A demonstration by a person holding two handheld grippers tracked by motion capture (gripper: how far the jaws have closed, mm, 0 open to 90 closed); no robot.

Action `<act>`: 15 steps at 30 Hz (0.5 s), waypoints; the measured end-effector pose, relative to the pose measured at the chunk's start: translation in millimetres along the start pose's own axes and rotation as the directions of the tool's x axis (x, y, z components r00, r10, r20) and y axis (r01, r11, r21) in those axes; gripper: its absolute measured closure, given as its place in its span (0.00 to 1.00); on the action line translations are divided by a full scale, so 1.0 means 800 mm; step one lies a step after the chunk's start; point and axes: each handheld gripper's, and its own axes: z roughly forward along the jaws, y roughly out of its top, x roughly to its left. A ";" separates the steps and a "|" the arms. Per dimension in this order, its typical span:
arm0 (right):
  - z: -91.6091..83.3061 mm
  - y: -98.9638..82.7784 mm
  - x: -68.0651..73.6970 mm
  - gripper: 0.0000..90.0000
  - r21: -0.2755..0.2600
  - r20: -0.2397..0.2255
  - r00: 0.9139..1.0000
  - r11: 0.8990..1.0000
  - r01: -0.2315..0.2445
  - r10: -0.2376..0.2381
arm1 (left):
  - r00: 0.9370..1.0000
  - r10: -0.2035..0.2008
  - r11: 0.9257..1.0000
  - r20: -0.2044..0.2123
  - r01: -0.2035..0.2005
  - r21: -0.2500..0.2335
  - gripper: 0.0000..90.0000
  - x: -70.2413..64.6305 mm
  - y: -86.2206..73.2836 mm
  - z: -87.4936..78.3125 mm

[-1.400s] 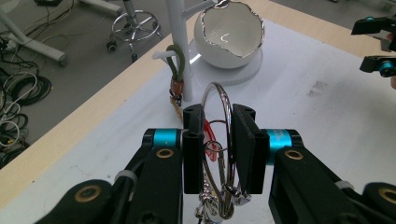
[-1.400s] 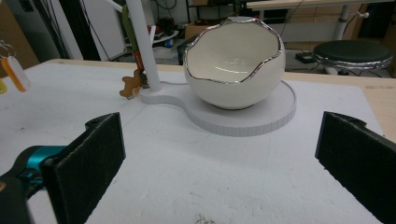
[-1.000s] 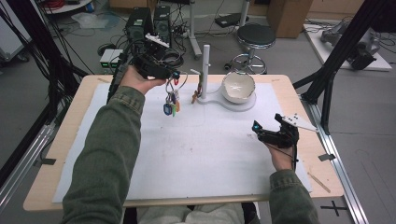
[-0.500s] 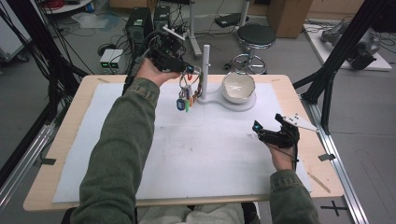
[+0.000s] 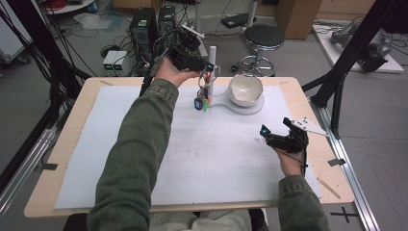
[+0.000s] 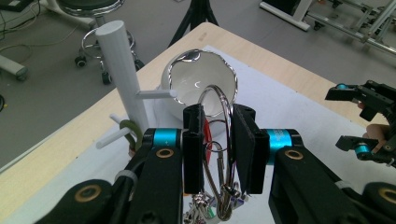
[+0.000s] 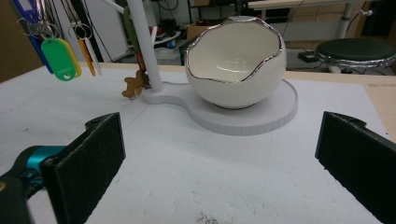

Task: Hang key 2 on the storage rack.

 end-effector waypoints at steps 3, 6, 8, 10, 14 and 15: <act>-0.001 0.000 -0.001 0.01 0.002 -0.001 1.000 1.000 -0.003 0.003 | 1.000 0.010 1.000 0.014 -0.010 -0.013 0.83 -0.003 0.005 0.005; -0.001 -0.001 -0.002 0.01 0.007 -0.001 1.000 1.000 -0.003 0.003 | 1.000 0.005 1.000 0.024 -0.004 -0.026 0.83 0.000 0.009 0.010; -0.002 -0.001 -0.003 0.01 0.005 0.004 1.000 1.000 -0.002 0.002 | 0.999 -0.001 0.999 0.033 0.002 -0.032 0.83 0.004 0.011 0.013; -0.003 -0.001 -0.004 0.01 0.006 0.006 1.000 1.000 -0.002 0.002 | 0.999 -0.013 0.999 0.041 0.014 -0.036 0.83 0.008 0.012 0.018; -0.003 -0.002 -0.006 0.01 0.004 0.010 1.000 1.000 -0.012 0.012 | 0.997 -0.041 0.997 0.066 0.046 -0.061 0.83 0.019 0.011 0.025; -0.003 -0.002 -0.006 0.01 0.004 0.010 1.000 1.000 -0.012 0.012 | 0.997 -0.050 0.997 0.062 0.054 -0.062 0.83 0.022 0.010 0.027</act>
